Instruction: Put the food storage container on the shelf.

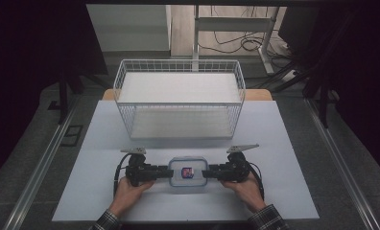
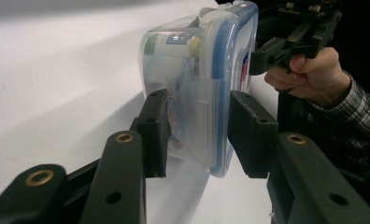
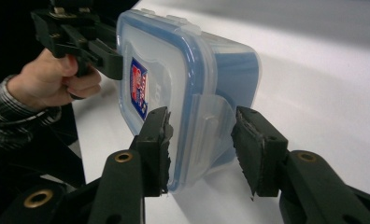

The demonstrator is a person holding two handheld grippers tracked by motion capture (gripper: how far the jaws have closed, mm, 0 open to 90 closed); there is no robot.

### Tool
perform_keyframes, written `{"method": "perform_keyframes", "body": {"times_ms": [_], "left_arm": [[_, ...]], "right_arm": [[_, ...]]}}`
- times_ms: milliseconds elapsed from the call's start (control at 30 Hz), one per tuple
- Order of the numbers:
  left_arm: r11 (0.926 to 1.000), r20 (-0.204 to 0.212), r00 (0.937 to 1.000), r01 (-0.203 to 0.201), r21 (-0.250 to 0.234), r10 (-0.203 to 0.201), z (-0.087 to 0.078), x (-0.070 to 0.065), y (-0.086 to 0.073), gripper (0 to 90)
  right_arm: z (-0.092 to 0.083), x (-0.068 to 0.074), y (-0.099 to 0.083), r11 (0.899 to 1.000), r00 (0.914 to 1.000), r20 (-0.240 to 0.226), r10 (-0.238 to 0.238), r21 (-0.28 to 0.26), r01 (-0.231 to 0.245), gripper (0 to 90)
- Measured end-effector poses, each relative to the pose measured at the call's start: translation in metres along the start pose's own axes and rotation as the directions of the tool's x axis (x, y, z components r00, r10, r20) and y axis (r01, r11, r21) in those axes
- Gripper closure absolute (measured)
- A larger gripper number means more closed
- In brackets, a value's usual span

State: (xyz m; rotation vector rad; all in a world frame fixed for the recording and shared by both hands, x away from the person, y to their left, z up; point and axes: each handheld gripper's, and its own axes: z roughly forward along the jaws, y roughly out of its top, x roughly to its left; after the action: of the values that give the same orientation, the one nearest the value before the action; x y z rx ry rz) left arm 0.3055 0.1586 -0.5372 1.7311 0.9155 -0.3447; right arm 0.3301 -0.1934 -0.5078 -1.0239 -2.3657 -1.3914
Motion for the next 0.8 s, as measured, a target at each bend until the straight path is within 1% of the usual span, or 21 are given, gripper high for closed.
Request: {"method": "perform_keyframes", "body": {"times_ms": [67,133,267,333,400,433,467,500,567,600,633,767,800], "left_arm": [[1.0000,-0.001,1.0000,0.002,-0.007,-0.002,-0.001,0.000,0.001,59.2],[0.9998,-0.014,0.9998,-0.014,-0.014,0.013,-0.005,-0.002,0.006,58.9],[0.9994,-0.029,0.9996,-0.007,-0.033,0.006,-0.010,-0.005,0.012,58.7],[0.9994,-0.031,0.9995,-0.010,-0.035,0.009,-0.011,-0.005,0.014,58.6],[0.9987,-0.043,0.9991,-0.010,-0.050,0.008,-0.016,-0.010,0.022,58.5],[0.9987,-0.043,0.9991,-0.010,-0.050,0.008,-0.016,-0.010,0.022,58.4],[0.9980,-0.047,0.9988,-0.013,-0.062,0.010,-0.018,-0.013,0.027,58.4],[0.9977,-0.049,0.9988,-0.008,-0.067,0.004,-0.020,-0.015,0.030,58.4],[0.9973,-0.053,0.9985,-0.015,-0.072,0.011,-0.023,-0.017,0.037,58.3],[0.9973,-0.053,0.9985,-0.015,-0.072,0.011,-0.023,-0.017,0.037,58.3],[0.9968,-0.057,0.9982,-0.025,-0.076,0.021,-0.027,-0.021,0.046,58.3],[0.9949,-0.070,0.9968,-0.044,-0.090,0.038,-0.036,-0.029,0.065,58.2],[0.9949,-0.070,0.9968,-0.044,-0.090,0.038,-0.036,-0.029,0.065,58.2]], "right_arm": [[-0.002,0.001,0.003,1.000,0.9999,-0.014,-0.008,-0.015,0.007,57.8],[-0.002,0.004,0.005,1.000,0.9999,-0.008,-0.009,-0.018,0.009,57.8],[-0.002,0.005,0.010,1.000,0.9998,-0.017,0.006,-0.029,-0.006,58.2],[-0.002,0.006,0.011,0.999,0.9998,-0.017,0.009,-0.032,-0.010,58.3],[-0.004,0.008,0.019,0.999,0.9998,-0.017,0.010,-0.042,-0.010,58.3],[-0.004,0.008,0.019,0.999,0.9998,-0.017,0.010,-0.042,-0.010,58.3],[-0.006,0.010,0.025,0.999,0.9998,-0.018,0.009,-0.048,-0.010,58.3],[-0.007,0.011,0.028,0.999,0.9998,-0.018,0.010,-0.051,-0.011,58.3],[-0.009,0.013,0.036,0.999,0.9998,-0.018,0.008,-0.052,-0.009,58.3],[-0.011,0.014,0.040,0.999,0.9998,-0.017,0.003,-0.054,-0.004,58.3],[-0.012,0.016,0.044,0.998,0.9999,-0.017,0.002,-0.058,-0.003,58.3],[-0.019,0.021,0.062,0.997,0.9998,-0.017,-0.009,-0.077,0.008,58.3],[-0.019,0.021,0.062,0.997,0.9998,-0.017,-0.009,-0.077,0.008,58.3]]}}
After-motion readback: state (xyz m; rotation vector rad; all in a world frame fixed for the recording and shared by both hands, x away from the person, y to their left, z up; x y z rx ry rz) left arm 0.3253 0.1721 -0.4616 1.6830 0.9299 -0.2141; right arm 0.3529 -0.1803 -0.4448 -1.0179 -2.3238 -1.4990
